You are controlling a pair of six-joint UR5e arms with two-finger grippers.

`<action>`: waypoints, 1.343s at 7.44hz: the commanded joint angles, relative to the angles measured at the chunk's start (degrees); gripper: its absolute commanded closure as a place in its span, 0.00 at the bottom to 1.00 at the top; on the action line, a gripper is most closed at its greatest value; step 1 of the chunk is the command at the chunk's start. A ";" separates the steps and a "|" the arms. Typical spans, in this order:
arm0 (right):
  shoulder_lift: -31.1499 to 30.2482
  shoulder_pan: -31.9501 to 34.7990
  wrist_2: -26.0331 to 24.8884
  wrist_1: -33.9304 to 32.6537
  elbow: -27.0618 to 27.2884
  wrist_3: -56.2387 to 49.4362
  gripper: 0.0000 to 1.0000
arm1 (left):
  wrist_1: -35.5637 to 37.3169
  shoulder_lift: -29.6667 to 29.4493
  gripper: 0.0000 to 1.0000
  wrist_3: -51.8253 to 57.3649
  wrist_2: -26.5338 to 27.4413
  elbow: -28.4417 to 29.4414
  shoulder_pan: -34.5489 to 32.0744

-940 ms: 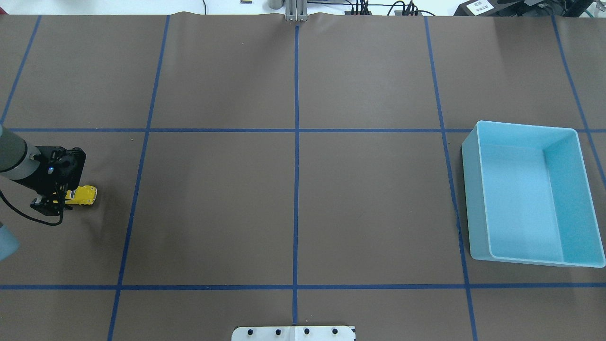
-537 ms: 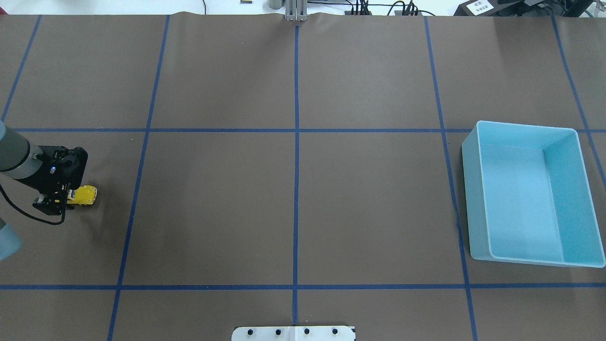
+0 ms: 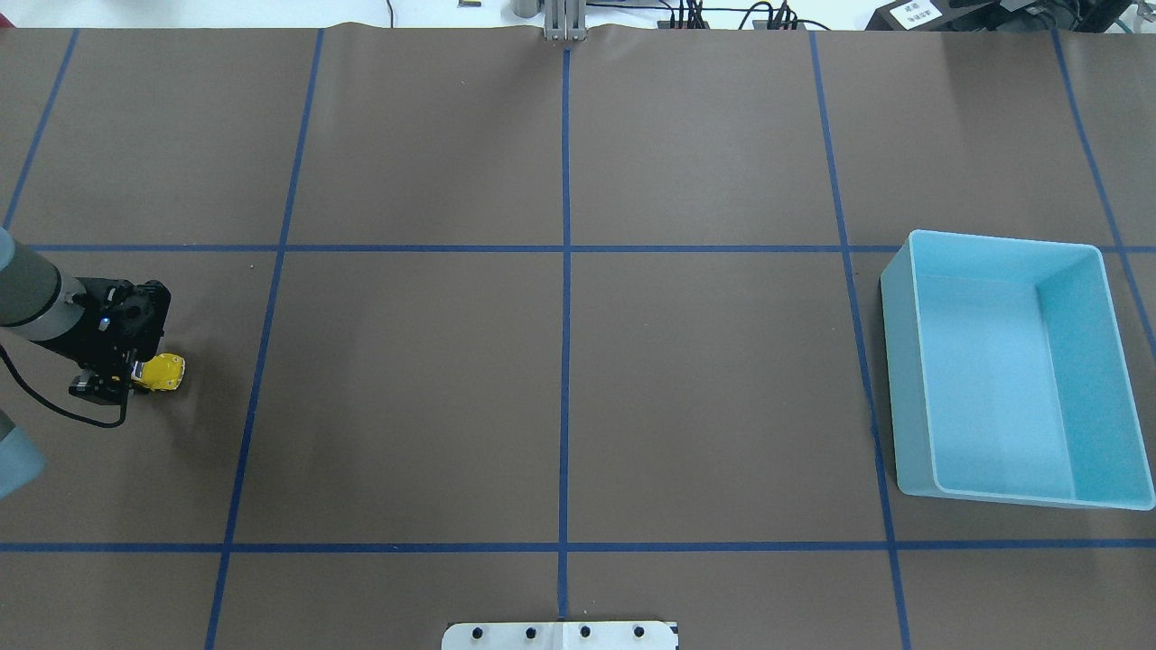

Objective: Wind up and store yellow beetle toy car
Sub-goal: 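Press the car down with the left gripper and drag it away from the bin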

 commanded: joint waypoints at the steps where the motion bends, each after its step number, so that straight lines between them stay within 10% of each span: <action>1: -0.10 0.00 0.21 0.07 -0.09 -0.10 0.00 | -1.25 0.37 0.86 0.04 -1.59 0.04 -0.04; 2: -0.10 0.00 0.30 0.07 -0.17 -0.10 0.00 | -2.38 0.63 1.00 0.04 -2.91 0.04 -0.04; 10: -0.01 -0.17 0.83 0.24 -1.67 -0.01 0.00 | -14.96 3.89 1.00 -2.78 -8.28 -0.40 -1.01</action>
